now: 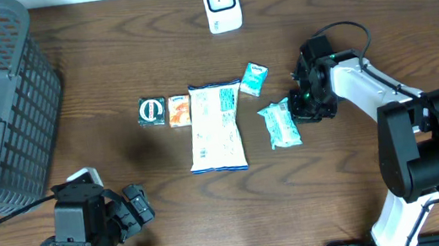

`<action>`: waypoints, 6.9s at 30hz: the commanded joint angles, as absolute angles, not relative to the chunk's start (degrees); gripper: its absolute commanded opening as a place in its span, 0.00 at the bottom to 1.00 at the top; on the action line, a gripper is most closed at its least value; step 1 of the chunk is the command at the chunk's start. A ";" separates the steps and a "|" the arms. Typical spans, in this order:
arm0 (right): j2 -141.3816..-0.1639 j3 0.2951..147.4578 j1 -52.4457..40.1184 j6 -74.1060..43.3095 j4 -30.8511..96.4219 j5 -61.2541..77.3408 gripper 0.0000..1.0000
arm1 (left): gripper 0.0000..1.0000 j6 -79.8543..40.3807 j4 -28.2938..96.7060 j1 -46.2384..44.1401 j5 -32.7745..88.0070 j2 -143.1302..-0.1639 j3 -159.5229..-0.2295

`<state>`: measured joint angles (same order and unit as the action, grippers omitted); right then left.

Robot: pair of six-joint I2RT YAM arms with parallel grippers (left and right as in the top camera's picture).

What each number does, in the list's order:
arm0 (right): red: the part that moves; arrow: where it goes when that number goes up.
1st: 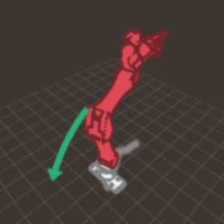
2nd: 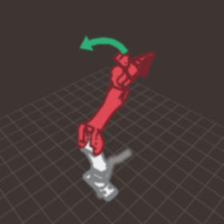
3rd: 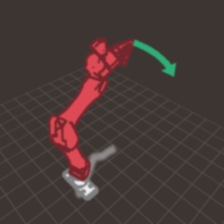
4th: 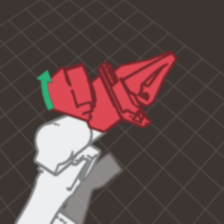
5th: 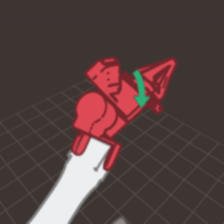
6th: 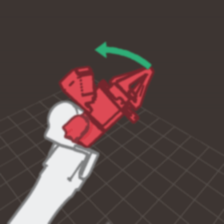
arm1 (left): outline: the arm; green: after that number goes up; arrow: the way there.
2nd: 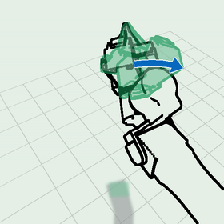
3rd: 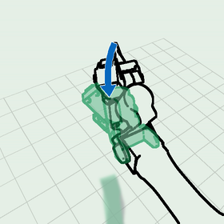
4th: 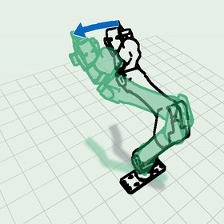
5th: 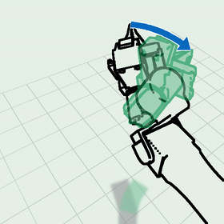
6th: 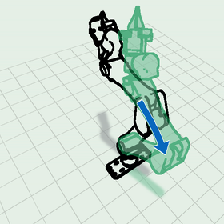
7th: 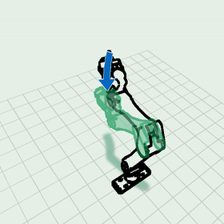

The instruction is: Scan the item barcode

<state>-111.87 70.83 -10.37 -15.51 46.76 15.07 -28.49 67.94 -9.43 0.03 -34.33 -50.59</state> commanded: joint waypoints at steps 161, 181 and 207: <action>-110.24 73.60 -17.10 -28.51 59.48 -6.92 0.10 | 0.98 -28.38 68.10 -9.30 -0.49 -34.09 -50.46; -110.26 80.68 -13.43 -13.65 74.00 8.54 0.17 | 0.98 -28.38 68.07 -9.30 -0.49 -34.09 -50.46; -110.26 70.78 -17.45 -18.46 56.47 0.75 0.24 | 0.98 -28.38 68.10 -9.30 -0.49 -34.09 -50.46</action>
